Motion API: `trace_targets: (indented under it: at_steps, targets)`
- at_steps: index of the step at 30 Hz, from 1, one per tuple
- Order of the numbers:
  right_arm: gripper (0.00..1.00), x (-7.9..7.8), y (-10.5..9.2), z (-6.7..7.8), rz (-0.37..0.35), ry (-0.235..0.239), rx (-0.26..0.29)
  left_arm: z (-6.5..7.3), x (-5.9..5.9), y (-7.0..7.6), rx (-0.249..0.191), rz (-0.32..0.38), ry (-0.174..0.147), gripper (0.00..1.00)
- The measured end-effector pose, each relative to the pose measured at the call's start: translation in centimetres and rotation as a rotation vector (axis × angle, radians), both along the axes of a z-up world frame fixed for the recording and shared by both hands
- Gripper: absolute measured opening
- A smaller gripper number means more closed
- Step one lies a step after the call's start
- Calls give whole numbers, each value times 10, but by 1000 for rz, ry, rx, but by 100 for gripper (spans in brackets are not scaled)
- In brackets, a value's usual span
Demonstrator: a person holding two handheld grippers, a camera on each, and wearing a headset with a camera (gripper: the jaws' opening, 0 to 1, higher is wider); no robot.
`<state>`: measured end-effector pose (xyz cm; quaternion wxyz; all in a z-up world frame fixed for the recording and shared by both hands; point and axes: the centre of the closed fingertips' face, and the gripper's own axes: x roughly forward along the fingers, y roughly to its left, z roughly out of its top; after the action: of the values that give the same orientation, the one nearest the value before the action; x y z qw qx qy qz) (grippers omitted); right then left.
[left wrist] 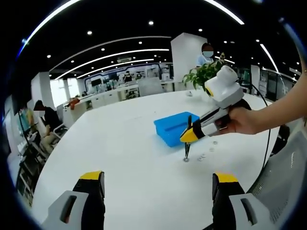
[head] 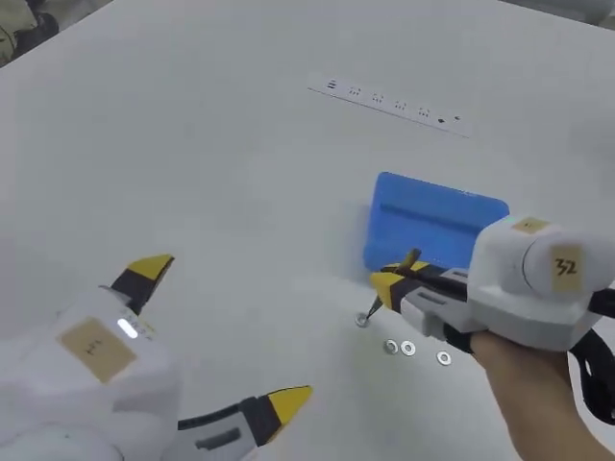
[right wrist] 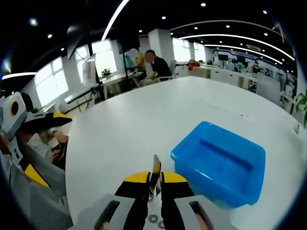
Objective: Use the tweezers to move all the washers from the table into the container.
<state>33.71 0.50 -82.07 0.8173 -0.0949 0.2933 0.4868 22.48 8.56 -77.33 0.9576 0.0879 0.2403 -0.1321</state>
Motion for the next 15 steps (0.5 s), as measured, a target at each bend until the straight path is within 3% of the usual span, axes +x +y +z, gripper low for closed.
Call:
trace_targets:
  at_steps: [15]
  targets:
    - [4, -6, 4, -2, 9, 9, 2, -4, -1, 3, 22, 0, 14, 94]
